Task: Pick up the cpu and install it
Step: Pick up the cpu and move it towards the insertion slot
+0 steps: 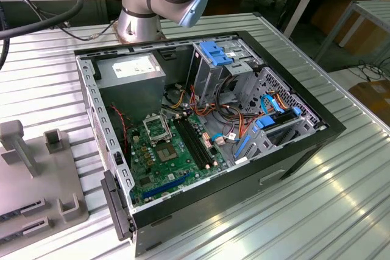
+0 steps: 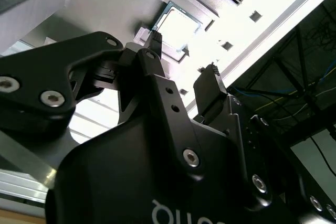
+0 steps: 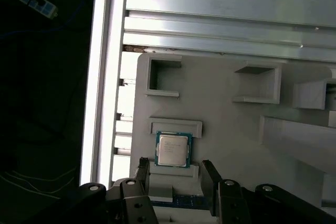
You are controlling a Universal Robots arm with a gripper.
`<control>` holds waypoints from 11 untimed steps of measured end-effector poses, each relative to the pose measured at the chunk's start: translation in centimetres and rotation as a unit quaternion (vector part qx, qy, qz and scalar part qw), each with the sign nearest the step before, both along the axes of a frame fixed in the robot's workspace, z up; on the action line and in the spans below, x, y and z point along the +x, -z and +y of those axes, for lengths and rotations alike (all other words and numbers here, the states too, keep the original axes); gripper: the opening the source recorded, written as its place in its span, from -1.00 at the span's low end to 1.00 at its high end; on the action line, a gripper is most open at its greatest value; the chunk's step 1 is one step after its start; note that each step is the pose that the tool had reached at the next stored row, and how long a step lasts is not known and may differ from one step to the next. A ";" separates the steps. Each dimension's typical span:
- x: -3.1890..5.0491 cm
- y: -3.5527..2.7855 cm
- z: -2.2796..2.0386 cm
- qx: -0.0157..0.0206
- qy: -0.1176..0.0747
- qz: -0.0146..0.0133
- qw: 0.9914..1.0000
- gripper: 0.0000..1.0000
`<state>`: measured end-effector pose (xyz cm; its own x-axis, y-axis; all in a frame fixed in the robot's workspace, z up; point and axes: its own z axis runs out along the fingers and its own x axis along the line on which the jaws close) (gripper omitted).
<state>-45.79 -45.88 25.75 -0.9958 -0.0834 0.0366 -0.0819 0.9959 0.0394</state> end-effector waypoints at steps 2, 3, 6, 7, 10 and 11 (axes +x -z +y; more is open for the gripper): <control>0.00 0.01 0.00 0.000 0.000 0.000 1.000 0.04; 0.00 0.02 0.00 0.000 0.000 0.000 1.000 0.04; 0.00 0.03 0.00 0.000 0.000 0.000 1.000 0.18; 0.00 0.04 0.00 0.000 0.000 0.000 1.000 0.31; 0.00 0.06 0.00 0.000 0.000 0.000 1.000 0.31; 0.00 0.06 0.00 0.000 0.000 0.000 1.000 0.31</control>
<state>-45.79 -45.88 25.69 -0.9959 -0.0829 0.0367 -0.0814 0.9959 0.0394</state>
